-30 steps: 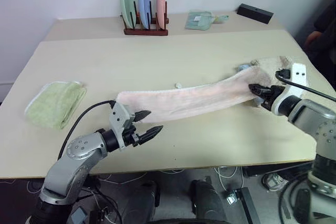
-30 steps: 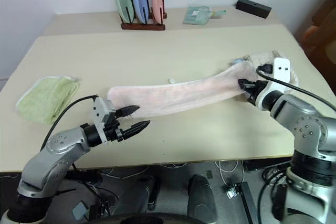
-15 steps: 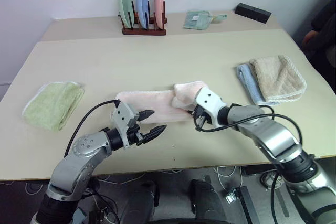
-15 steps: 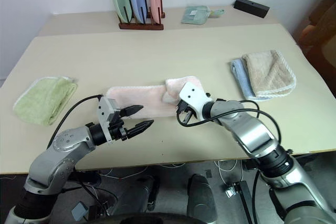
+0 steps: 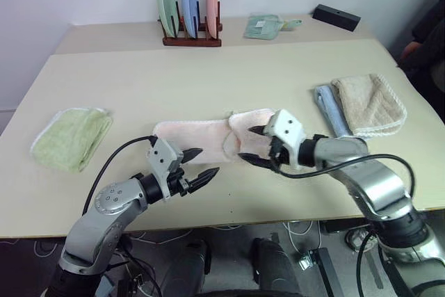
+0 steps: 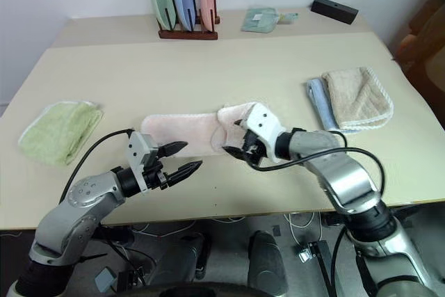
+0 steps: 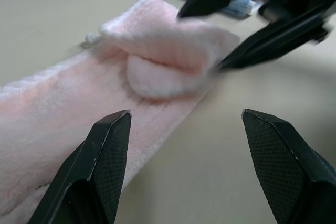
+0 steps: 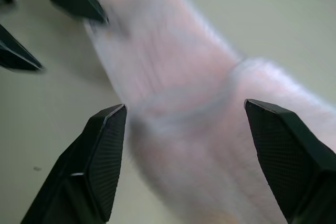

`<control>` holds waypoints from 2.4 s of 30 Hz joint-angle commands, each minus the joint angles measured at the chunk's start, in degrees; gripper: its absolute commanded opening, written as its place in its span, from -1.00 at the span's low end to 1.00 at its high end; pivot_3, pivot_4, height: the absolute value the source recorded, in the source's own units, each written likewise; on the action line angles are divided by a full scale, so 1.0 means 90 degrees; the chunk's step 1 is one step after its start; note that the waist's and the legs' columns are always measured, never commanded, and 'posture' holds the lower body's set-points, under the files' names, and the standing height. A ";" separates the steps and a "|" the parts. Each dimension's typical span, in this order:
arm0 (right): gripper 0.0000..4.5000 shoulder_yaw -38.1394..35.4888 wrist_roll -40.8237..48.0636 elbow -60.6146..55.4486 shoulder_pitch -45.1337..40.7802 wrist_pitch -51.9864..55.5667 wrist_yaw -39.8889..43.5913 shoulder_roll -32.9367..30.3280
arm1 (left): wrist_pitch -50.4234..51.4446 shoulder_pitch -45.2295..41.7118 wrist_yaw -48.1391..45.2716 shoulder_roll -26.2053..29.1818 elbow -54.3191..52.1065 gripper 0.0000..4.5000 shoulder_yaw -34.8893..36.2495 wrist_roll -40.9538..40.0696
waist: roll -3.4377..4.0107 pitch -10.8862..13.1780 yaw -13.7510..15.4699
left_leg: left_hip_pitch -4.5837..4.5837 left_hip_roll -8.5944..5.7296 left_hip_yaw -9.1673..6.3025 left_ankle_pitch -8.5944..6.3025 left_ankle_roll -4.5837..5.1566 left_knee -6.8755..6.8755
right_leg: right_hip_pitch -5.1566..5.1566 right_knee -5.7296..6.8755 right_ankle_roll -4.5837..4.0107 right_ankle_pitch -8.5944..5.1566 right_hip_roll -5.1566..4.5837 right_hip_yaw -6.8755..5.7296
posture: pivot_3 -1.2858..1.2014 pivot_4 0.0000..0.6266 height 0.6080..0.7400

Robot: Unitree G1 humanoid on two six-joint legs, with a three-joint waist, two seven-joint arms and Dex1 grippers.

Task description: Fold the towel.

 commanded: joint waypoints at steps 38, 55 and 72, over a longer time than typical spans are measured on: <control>0.98 0.0031 -0.0377 0.0742 -0.0781 -0.1767 0.0972 0.0642 | 0.2015 0.1056 0.5343 -0.2510 -0.0254 1.00 0.2902 -0.3917 | -0.0012 -0.0009 0.0061 | 0.0008 0.0020 0.0002 0.0003 -0.0008 0.0005 | 0.0008 -0.0001 -0.0016 0.0011 0.0016 -0.0002 | 0.03 -0.52 1.00; 1.00 0.0448 -0.0414 -0.0177 -0.0204 -0.1563 0.0674 0.0860 | 0.1842 -0.0500 0.6487 -0.2895 0.1018 -0.54 0.2711 -0.4876 | -0.0013 -0.0012 0.0220 | 0.0008 0.0011 0.0004 0.0006 -0.0015 0.0011 | 0.0014 -0.0005 -0.0017 0.0016 0.0013 -0.0001 | 0.03 -0.52 1.00; 1.00 0.0303 -0.0369 -0.0289 0.0053 -0.1227 0.0445 0.0688 | 0.1372 -0.0804 0.3741 0.0028 -0.0280 -0.99 0.2622 -0.4454 | -0.0022 -0.0007 0.0216 | 0.0004 0.0015 0.0019 0.0005 -0.0016 0.0006 | 0.0007 -0.0010 -0.0038 0.0009 0.0017 0.0000 | 0.03 -0.52 1.00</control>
